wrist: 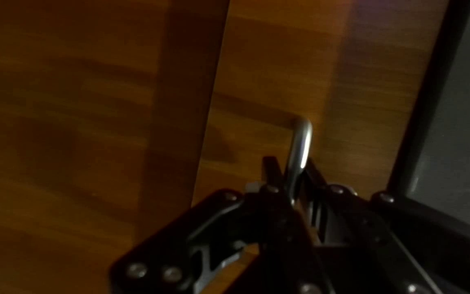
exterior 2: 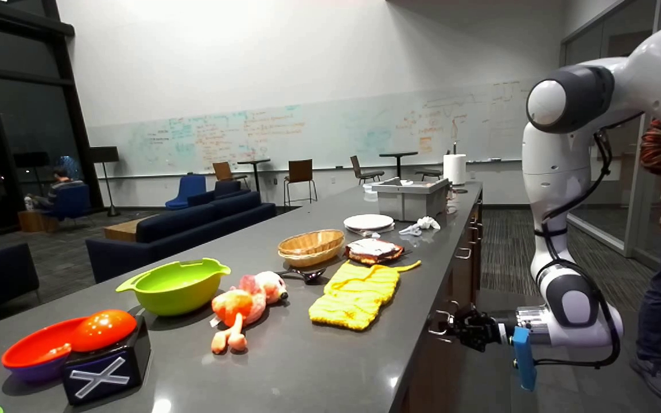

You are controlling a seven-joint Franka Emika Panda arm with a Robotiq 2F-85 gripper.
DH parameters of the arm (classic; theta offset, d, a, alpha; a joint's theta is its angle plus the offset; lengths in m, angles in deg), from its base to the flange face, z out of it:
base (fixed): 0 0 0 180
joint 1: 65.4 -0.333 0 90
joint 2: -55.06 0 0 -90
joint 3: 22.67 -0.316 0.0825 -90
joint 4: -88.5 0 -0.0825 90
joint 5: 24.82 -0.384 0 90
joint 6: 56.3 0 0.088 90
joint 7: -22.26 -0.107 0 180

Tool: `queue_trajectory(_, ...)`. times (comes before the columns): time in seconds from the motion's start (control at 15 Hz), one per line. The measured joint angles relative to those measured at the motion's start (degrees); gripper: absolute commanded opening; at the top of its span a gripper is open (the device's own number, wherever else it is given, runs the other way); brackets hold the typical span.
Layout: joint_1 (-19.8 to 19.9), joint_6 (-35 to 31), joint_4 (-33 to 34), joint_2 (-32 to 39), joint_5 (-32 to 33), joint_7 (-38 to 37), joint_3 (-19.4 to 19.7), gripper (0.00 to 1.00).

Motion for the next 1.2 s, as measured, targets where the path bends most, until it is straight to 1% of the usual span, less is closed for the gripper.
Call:
queue_trajectory(0.47, 0.0, 1.8, -1.8, -0.1, 1.2, 0.1, 2.0, 0.04)
queue_trajectory(0.8, 0.2, 3.7, -3.6, -0.1, 3.6, 0.0, 4.6, 0.04)
queue_trajectory(1.0, 1.1, 5.1, -4.9, 0.1, 4.9, 0.0, 6.1, 0.04)
queue_trajectory(1.2, 2.9, 6.9, -5.7, 0.7, 6.3, -0.1, 7.6, 0.04)
